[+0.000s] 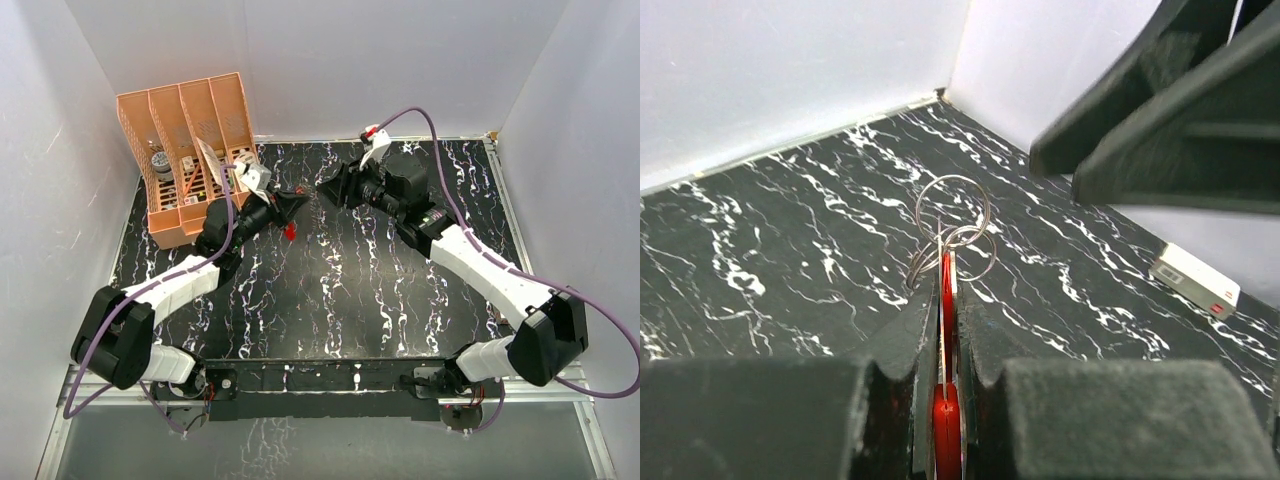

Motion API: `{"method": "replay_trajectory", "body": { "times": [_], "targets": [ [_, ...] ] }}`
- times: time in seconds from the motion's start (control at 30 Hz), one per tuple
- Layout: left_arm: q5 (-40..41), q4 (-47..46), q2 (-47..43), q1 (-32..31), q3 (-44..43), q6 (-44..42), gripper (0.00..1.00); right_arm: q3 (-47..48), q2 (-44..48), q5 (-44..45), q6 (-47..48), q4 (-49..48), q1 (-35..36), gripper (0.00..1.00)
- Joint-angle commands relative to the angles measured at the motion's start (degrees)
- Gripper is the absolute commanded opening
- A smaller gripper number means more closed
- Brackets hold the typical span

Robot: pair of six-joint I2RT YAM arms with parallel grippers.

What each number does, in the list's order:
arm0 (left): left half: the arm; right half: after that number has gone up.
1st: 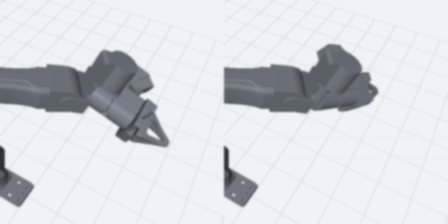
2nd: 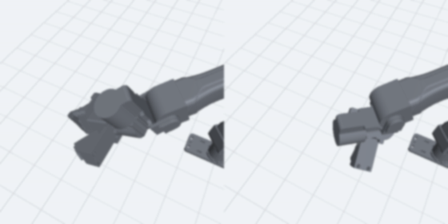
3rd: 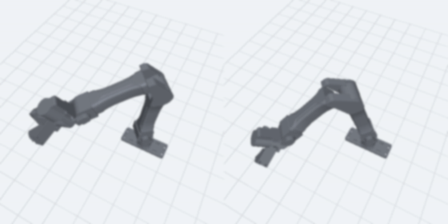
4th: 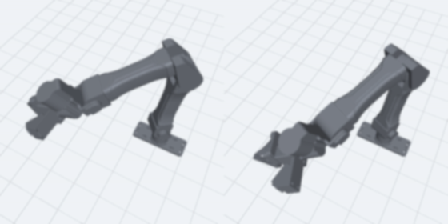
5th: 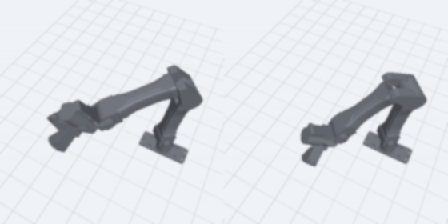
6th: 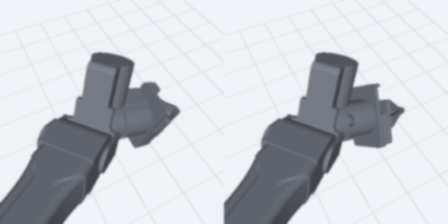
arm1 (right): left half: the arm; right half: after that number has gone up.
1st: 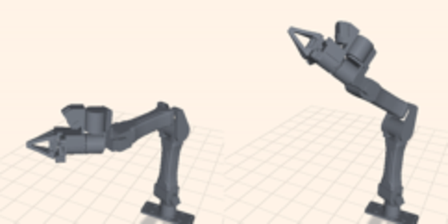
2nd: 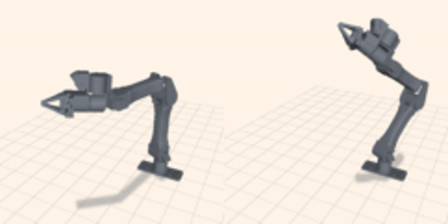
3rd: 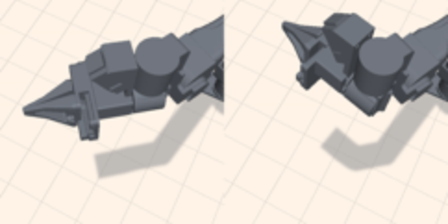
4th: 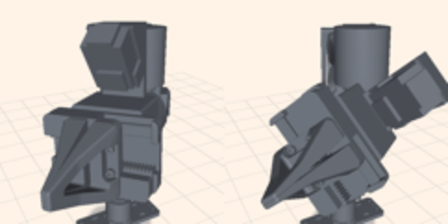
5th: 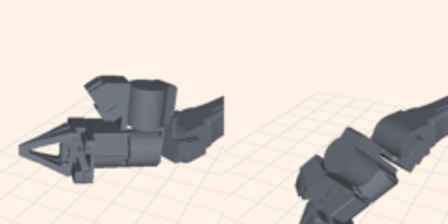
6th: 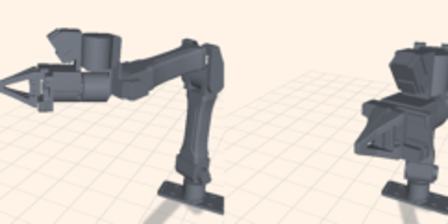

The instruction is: Put the keys on the keyring

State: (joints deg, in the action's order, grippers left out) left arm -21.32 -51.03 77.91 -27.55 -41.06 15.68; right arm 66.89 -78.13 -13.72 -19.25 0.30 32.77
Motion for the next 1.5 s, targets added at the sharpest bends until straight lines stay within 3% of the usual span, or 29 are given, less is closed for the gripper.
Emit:
{"method": "replay_trajectory", "body": {
  "times": [0.0, 0.77, 1.07, 1.23, 1.47],
  "targets": [
    [-2.74, -2.22, -2.06, -0.43, 0.8, 3.71, 0.0, 0.6, 2.65, -1.25, -1.69, -8.68, -0.08, 0.37],
    [-3.18, -2.8, -0.97, -1.97, -0.31, 3.57, 0.0, 2.13, -2.32, -3.94, -4.74, -10.04, 0.66, 0.35],
    [-3.0, -3.2, -0.74, -2.27, -0.32, 3.55, 0.0, 2.04, -2.81, -3.78, -4.92, -9.96, 1.14, 0.31],
    [-3.02, -3.39, -0.82, -2.42, -0.24, 3.57, 0.0, 2.0, -2.96, -3.25, -5.0, -9.9, 1.23, 0.22],
    [-2.93, -3.4, -1.0, -2.5, -0.06, 3.43, 0.0, 2.27, -3.65, -3.47, -5.34, -9.35, 1.3, 0.21]
  ]
}}
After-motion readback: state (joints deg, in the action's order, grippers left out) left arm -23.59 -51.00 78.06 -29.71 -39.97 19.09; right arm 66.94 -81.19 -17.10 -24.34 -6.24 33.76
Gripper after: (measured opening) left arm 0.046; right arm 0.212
